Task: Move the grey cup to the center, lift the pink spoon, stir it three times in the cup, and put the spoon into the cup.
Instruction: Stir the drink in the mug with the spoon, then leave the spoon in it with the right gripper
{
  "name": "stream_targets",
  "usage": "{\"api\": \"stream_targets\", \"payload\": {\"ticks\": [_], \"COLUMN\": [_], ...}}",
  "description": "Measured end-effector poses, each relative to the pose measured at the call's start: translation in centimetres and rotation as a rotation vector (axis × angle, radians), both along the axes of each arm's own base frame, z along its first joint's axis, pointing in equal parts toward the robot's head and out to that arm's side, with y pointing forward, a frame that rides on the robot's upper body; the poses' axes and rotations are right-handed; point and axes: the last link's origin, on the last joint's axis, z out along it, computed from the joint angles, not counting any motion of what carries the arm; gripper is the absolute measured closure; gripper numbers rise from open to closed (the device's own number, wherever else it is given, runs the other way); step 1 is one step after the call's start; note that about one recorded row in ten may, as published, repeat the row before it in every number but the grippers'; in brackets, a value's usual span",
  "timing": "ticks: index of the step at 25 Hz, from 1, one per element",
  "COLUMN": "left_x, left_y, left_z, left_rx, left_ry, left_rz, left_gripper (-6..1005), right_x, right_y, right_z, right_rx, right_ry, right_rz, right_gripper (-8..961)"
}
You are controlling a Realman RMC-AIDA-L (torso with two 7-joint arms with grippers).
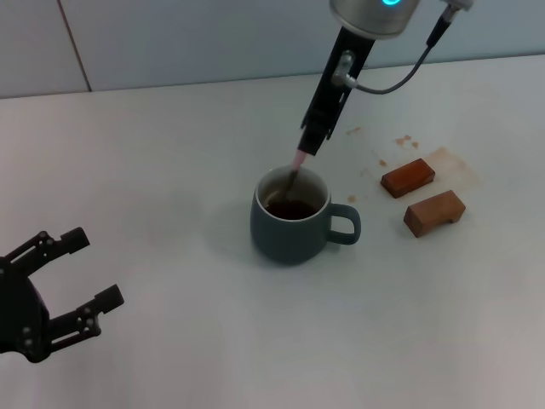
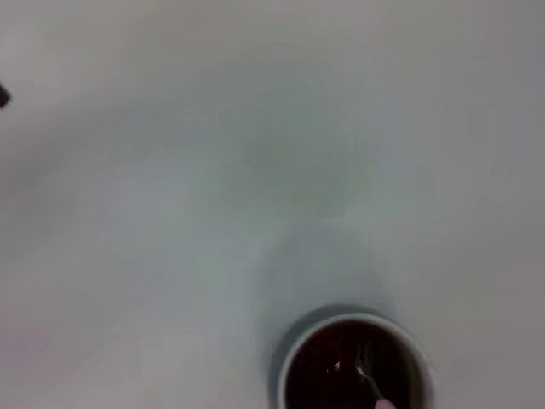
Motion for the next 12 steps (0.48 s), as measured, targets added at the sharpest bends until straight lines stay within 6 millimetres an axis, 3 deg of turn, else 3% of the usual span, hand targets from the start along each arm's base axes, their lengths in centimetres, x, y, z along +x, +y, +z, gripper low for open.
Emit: {"api": "stream_targets", "payload": {"ticks": [7,12], "left_x": [-0.16,-0.10], "left_y": [0.19,0.27], "left_z": [-0.49,-0.53], "left_rx": [-0.019,-0.019], "left_ry": [0.024,0.024], "left_rz": [0.014,0.012], "left_gripper": [139,139], "right_x": [0.26,0.18], "right_y": [-0.76,0.07], "right_z": [-0.40,-0.41], "right_rx": [-0.056,0.006], "right_ry": [-0.027,-0.007], "right_rz": [0.004,0.014], "right_gripper": [771,760]}}
